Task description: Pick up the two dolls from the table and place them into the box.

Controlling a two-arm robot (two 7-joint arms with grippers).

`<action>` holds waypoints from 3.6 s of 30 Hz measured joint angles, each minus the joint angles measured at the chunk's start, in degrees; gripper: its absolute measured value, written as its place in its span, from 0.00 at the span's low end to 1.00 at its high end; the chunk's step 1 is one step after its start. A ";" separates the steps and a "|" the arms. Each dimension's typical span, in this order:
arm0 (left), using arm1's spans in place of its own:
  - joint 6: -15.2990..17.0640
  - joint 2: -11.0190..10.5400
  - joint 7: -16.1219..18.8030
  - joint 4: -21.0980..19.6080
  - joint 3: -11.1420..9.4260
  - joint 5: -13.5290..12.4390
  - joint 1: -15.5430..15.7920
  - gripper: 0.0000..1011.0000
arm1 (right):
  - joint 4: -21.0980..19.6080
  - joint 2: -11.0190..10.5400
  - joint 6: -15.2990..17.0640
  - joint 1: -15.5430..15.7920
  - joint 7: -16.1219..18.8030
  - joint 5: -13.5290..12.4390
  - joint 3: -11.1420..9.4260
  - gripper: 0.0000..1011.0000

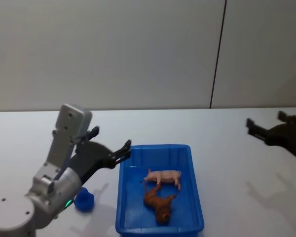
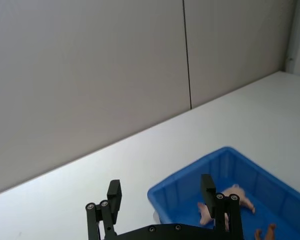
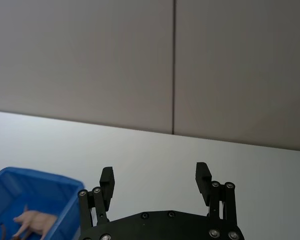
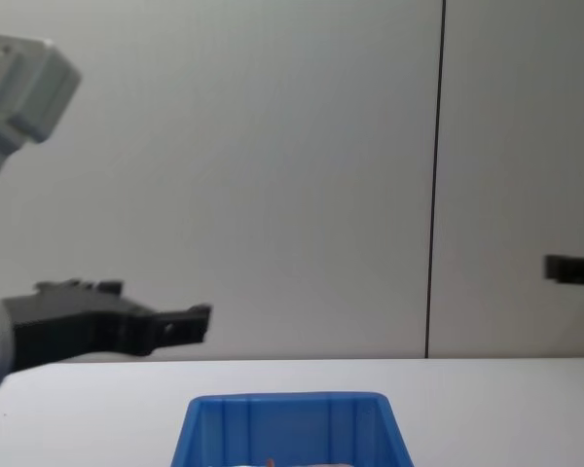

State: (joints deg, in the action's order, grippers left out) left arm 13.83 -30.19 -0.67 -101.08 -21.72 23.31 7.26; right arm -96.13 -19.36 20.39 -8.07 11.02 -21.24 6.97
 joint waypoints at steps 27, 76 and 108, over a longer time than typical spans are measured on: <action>16.73 -4.38 5.27 0.47 3.11 12.59 -4.68 0.99 | -1.73 -2.58 -4.07 3.13 -7.36 -4.15 -3.96 0.99; 17.90 -0.05 0.12 13.66 2.76 10.31 1.22 0.49 | -1.93 -2.91 -4.58 3.53 -8.32 -4.67 -4.46 0.99; 9.53 0.97 -15.55 11.42 3.03 5.14 5.99 0.28 | -1.93 -2.91 -4.57 3.52 -8.31 -4.66 -4.46 0.99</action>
State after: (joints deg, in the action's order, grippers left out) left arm 23.36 -29.22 -16.22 -89.66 -18.69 28.46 13.25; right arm -98.06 -22.27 15.83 -4.55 2.70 -25.90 2.52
